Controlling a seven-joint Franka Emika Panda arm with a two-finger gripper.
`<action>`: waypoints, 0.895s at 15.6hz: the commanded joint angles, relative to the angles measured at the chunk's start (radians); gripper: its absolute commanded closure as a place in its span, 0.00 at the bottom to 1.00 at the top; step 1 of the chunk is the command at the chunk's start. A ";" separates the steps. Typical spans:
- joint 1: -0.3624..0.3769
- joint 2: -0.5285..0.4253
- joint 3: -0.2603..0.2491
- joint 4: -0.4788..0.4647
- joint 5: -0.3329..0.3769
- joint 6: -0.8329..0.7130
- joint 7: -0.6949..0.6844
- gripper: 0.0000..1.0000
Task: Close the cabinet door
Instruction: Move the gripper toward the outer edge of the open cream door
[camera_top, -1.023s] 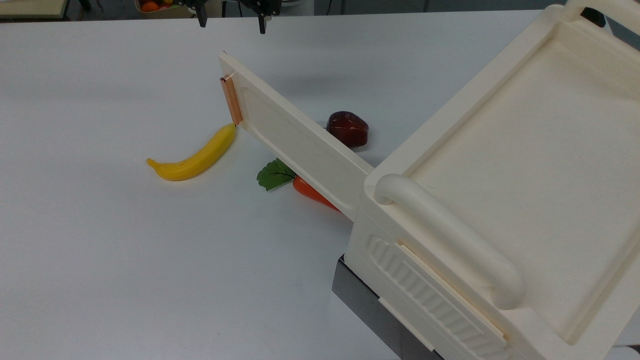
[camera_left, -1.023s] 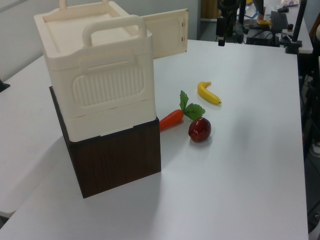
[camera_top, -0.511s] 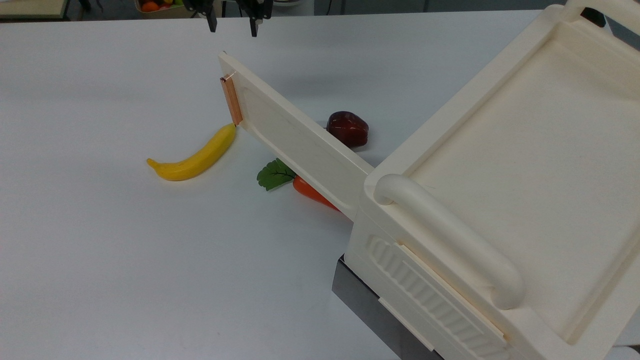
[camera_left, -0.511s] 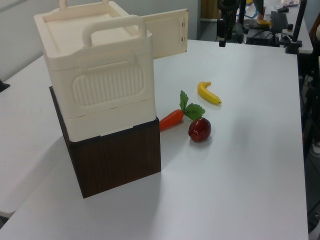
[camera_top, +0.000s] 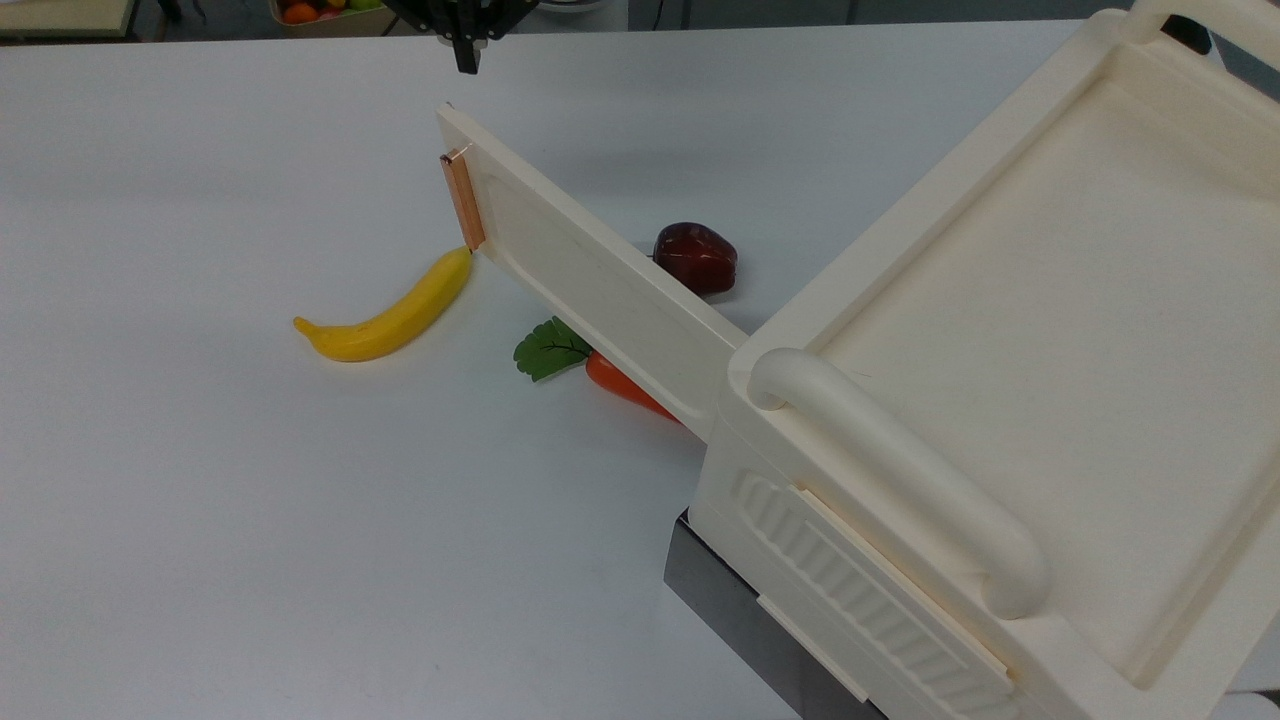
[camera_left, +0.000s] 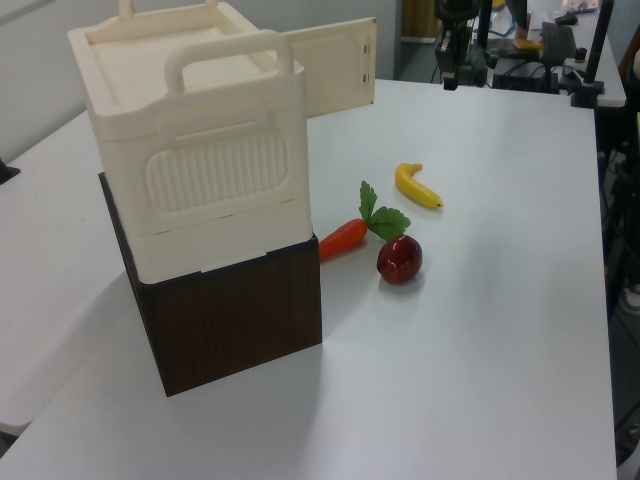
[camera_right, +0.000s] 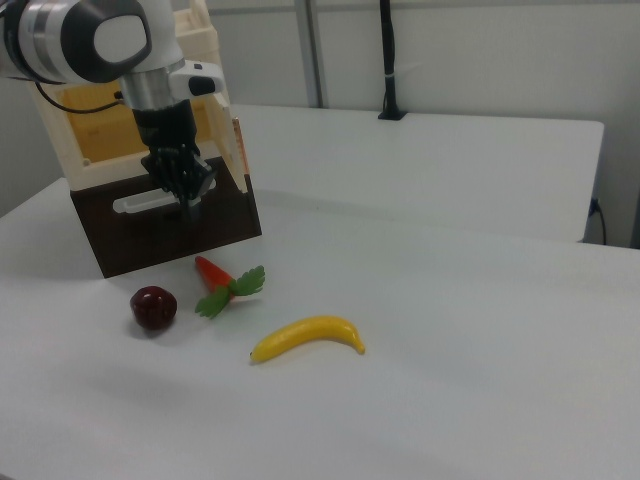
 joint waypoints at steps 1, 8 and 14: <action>0.000 -0.003 -0.006 0.037 -0.005 0.034 0.021 1.00; 0.007 0.004 0.007 0.162 -0.004 0.247 0.263 1.00; 0.010 0.025 0.007 0.159 -0.025 0.570 0.508 1.00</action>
